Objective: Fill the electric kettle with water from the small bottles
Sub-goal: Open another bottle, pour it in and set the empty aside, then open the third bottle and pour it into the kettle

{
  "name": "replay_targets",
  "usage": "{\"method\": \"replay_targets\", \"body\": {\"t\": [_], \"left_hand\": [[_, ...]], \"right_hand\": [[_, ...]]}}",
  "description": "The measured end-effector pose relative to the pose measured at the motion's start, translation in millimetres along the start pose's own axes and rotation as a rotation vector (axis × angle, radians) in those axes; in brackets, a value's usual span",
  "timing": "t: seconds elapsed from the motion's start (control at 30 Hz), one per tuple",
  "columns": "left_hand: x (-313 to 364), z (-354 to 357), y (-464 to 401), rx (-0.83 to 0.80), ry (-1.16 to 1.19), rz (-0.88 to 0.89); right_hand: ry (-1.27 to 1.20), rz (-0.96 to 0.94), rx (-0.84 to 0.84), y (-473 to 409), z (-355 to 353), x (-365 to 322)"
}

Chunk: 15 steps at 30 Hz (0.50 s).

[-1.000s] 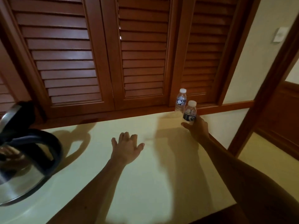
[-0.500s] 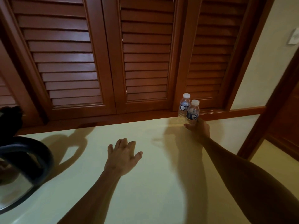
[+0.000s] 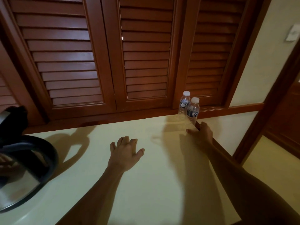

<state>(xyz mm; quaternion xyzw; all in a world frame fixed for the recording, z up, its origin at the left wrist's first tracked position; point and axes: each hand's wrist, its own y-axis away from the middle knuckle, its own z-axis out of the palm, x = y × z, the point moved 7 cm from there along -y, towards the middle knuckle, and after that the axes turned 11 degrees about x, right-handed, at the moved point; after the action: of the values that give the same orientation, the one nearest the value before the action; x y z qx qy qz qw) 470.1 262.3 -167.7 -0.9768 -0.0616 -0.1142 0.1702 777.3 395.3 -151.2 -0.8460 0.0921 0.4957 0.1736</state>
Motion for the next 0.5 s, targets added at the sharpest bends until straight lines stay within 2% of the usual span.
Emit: {"method": "replay_targets", "body": {"t": [0.1, 0.27, 0.37, 0.5], "left_hand": [[0, -3, 5, 0.007, 0.007, 0.015], [-2, -11, 20, 0.008, 0.026, 0.102], [-16, -16, 43, -0.062, 0.060, 0.165], [-51, -36, 93, -0.126, 0.199, 0.181]], "right_hand": [[-0.088, -0.079, -0.053, 34, 0, -2], [0.419, -0.280, -0.168, 84, 16, -9], [0.536, -0.354, -0.203, 120, 27, -21], [0.589, -0.468, -0.340, 198, 66, -52]]}}
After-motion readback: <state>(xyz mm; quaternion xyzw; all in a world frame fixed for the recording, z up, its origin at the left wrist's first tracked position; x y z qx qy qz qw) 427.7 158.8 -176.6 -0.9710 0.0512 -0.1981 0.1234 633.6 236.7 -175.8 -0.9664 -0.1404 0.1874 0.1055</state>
